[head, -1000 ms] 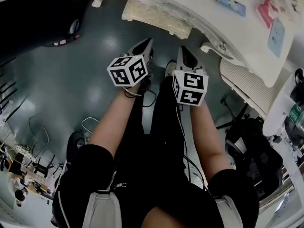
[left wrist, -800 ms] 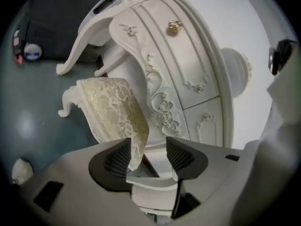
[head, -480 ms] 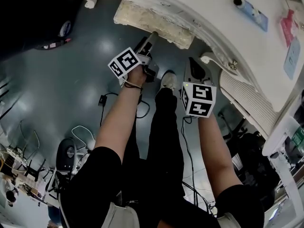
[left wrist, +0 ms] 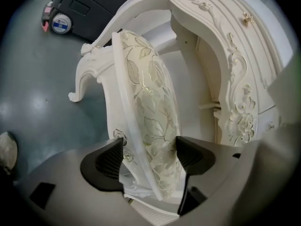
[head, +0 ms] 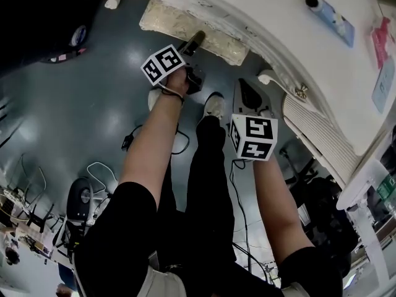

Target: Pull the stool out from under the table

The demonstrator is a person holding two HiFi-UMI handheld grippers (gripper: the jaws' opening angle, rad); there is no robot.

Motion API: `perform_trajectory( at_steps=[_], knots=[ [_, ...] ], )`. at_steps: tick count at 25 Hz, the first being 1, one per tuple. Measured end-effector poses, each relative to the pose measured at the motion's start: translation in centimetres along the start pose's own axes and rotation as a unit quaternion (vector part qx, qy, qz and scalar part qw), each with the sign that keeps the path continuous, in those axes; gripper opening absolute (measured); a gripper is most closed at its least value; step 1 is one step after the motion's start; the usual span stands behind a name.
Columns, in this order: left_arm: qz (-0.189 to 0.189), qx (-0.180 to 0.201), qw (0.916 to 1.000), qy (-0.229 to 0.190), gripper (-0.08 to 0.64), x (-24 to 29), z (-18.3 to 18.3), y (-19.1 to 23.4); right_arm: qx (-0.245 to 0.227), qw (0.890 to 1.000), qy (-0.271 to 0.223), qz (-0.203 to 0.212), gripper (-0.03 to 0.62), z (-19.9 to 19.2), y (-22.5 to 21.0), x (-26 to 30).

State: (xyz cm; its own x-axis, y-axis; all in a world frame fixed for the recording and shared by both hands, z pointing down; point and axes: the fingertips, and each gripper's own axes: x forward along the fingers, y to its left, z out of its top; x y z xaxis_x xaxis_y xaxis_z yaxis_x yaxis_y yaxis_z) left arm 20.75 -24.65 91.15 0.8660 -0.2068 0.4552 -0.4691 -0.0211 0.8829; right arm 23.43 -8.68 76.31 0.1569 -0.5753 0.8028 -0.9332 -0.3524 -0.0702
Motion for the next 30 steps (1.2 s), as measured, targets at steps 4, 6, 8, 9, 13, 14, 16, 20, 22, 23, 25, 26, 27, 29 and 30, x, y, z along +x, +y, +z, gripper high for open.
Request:
perform_trajectory(
  at_steps=[4, 6, 8, 9, 13, 14, 16, 20, 22, 23, 25, 26, 27, 29, 30],
  knots=[
    [0.002, 0.002, 1.0000, 0.002, 0.328, -0.1, -0.1, -0.1, 0.006, 1.000, 0.001, 0.003, 0.005, -0.2, -0.3, 0.1],
    [0.001, 0.004, 1.0000, 0.000, 0.316, -0.3, -0.2, -0.2, 0.004, 1.000, 0.002, 0.005, 0.005, -0.4, -0.3, 0.1],
    [0.002, 0.006, 1.0000, 0.000, 0.302, -0.5, -0.2, -0.1, 0.002, 1.000, 0.003, 0.009, 0.005, -0.5, -0.3, 0.2],
    [0.001, 0.006, 1.0000, 0.000, 0.296, -0.6, -0.2, -0.1, 0.000, 1.000, 0.003, 0.011, 0.005, -0.5, -0.3, 0.2],
    [-0.012, -0.008, 0.9998, -0.013, 0.236, -1.1, -0.4, -0.3, -0.002, 1.000, 0.002, 0.013, 0.005, -0.6, -0.6, 0.1],
    [-0.012, -0.010, 0.9997, -0.016, 0.233, -1.2, -0.5, -0.2, -0.001, 1.000, 0.003, 0.014, 0.005, -0.7, -0.7, 0.0],
    [-0.010, -0.010, 0.9997, -0.020, 0.229, -1.5, -0.6, 0.0, 0.000, 1.000, 0.003, 0.014, 0.005, -0.7, -0.8, 0.0],
    [-0.012, -0.007, 0.9998, -0.016, 0.222, -2.3, -0.8, 0.2, 0.000, 1.000, 0.001, 0.013, 0.005, -0.7, -1.0, -0.2],
    [-0.014, -0.003, 0.9998, -0.014, 0.221, -3.2, -0.9, 0.6, 0.001, 1.000, 0.001, 0.014, 0.005, -0.8, -1.0, -0.2],
    [-0.014, 0.001, 0.9998, -0.013, 0.219, -3.7, -1.1, 0.8, 0.002, 1.000, 0.002, 0.015, 0.005, -0.9, -0.9, -0.2],
    [-0.012, 0.013, 0.9998, -0.012, 0.218, -4.8, -1.4, 1.3, 0.002, 1.000, 0.002, 0.018, 0.005, -1.0, -0.5, -0.1],
    [-0.011, 0.018, 0.9997, -0.011, 0.216, -5.4, -1.5, 1.5, 0.002, 1.000, 0.002, 0.021, 0.005, -1.0, -0.3, -0.1],
    [-0.009, 0.023, 0.9997, -0.010, 0.215, -5.9, -1.6, 1.8, 0.001, 1.000, 0.002, 0.025, 0.005, -0.9, 0.0, 0.0],
    [-0.005, 0.030, 0.9995, -0.008, 0.212, -6.8, -1.8, 2.2, -0.003, 0.999, 0.000, 0.034, 0.005, -0.7, 0.5, 0.1],
    [-0.003, 0.032, 0.9995, -0.006, 0.212, -7.2, -1.9, 2.4, -0.006, 0.999, -0.001, 0.038, 0.005, -0.6, 0.7, 0.2]
  ],
)
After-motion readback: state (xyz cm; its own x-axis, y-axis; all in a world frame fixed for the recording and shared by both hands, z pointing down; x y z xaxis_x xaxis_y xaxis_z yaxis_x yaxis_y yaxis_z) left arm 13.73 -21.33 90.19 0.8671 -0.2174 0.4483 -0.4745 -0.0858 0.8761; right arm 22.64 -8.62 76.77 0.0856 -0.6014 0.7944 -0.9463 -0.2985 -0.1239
